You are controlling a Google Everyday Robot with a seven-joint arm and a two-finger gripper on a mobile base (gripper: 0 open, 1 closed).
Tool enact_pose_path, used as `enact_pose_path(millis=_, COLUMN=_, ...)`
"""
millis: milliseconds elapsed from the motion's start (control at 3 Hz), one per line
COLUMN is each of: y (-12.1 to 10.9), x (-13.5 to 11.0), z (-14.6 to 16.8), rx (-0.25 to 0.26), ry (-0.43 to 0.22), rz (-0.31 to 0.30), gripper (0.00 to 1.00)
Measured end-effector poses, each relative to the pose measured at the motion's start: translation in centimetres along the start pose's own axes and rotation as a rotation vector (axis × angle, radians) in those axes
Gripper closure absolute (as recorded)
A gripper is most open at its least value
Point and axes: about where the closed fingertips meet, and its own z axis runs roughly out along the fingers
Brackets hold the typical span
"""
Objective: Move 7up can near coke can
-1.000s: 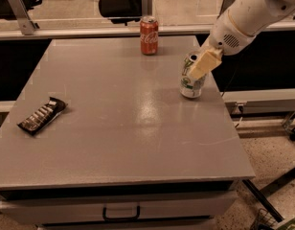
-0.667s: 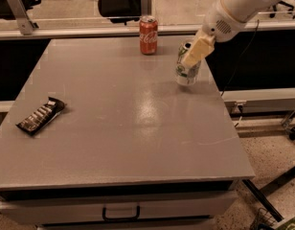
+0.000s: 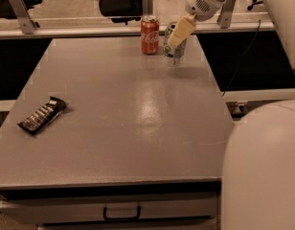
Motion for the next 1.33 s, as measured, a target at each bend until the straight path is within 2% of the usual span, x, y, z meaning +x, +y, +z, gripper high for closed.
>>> enact_pose_path(millis=333, y=-2.1, x=-1.9, z=0.9, rx=0.029, ry=-0.022, rz=0.029, gripper=1.0)
enact_pose_path(millis=667, y=-3.5, x=-2.8, z=1.8, rx=0.057, ry=-0.022, rz=0.075, gripper=1.0)
enact_pose_path(millis=1000, y=-4.1, x=-3.0, z=3.2, rx=0.059, ry=-0.001, rz=0.103, gripper=1.0)
enact_pose_path(millis=1333, y=-4.4, x=-2.9, z=4.6, rx=0.049, ry=0.014, rz=0.128, gripper=0.86)
